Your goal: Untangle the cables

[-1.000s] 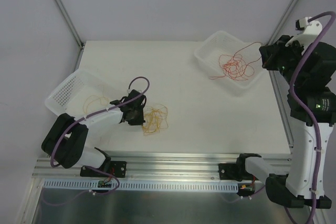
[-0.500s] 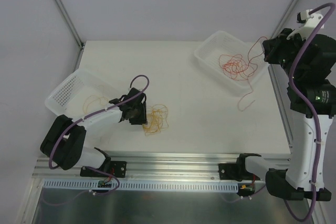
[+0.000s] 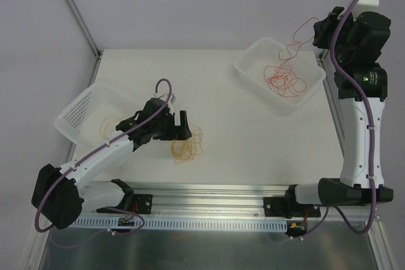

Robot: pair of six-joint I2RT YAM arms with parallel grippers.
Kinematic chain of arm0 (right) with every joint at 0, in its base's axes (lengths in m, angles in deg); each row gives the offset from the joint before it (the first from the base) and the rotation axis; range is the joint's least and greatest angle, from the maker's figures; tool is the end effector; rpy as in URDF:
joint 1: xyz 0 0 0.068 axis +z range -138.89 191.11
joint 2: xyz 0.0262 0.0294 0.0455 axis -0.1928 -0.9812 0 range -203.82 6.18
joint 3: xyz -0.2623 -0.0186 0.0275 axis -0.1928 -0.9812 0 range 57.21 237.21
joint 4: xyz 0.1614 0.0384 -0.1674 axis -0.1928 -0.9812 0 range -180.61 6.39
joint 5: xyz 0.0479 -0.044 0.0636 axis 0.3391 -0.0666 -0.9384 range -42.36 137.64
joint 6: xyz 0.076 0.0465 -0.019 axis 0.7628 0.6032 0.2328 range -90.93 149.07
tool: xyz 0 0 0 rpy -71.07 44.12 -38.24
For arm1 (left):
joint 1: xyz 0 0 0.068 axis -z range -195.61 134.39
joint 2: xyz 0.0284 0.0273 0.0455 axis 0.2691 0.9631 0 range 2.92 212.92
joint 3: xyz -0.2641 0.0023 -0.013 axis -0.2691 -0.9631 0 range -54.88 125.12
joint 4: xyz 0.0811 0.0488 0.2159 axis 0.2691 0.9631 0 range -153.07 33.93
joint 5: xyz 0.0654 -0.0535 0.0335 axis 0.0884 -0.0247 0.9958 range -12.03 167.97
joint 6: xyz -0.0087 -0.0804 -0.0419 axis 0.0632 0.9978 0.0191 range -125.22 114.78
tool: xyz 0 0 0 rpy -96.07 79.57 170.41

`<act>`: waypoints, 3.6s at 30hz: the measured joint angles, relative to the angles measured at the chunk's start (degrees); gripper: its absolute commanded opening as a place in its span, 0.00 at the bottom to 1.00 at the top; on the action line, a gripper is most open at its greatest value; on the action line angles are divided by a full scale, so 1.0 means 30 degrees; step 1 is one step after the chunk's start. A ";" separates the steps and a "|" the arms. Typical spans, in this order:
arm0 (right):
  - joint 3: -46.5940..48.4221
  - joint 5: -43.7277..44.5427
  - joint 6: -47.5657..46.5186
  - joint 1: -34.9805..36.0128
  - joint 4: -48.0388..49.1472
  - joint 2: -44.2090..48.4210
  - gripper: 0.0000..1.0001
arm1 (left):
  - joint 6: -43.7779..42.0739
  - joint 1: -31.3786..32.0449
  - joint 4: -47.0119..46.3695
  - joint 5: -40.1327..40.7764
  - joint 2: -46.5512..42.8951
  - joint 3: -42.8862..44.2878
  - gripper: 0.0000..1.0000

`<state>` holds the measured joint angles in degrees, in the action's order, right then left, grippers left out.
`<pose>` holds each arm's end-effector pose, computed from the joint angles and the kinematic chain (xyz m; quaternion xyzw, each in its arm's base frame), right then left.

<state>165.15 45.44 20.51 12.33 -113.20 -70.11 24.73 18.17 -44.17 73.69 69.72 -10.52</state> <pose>0.2684 0.0087 0.5322 -0.0729 0.6905 -0.0328 0.7189 0.2126 -0.1495 0.2181 0.0458 0.9095 -0.2462 0.3317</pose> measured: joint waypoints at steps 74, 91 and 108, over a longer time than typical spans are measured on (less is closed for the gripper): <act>-1.8848 -0.5166 0.7970 1.3937 0.8925 -0.2674 0.70 | -0.2601 -0.0554 0.0138 0.2477 0.4386 0.2943 0.71; -1.7624 -0.5785 0.8000 1.5883 1.0608 -0.7562 0.03 | -0.3381 -0.1013 0.0153 0.1501 0.3650 0.2412 0.73; -1.8440 -0.6207 0.1530 1.1548 0.5246 -0.4707 0.00 | -0.4787 -0.1042 -0.0772 -0.3439 0.5333 0.2382 0.71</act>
<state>109.83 26.82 25.10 46.97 -97.46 -84.23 10.37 15.05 -46.49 63.38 85.72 -3.38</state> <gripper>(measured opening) 0.012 0.719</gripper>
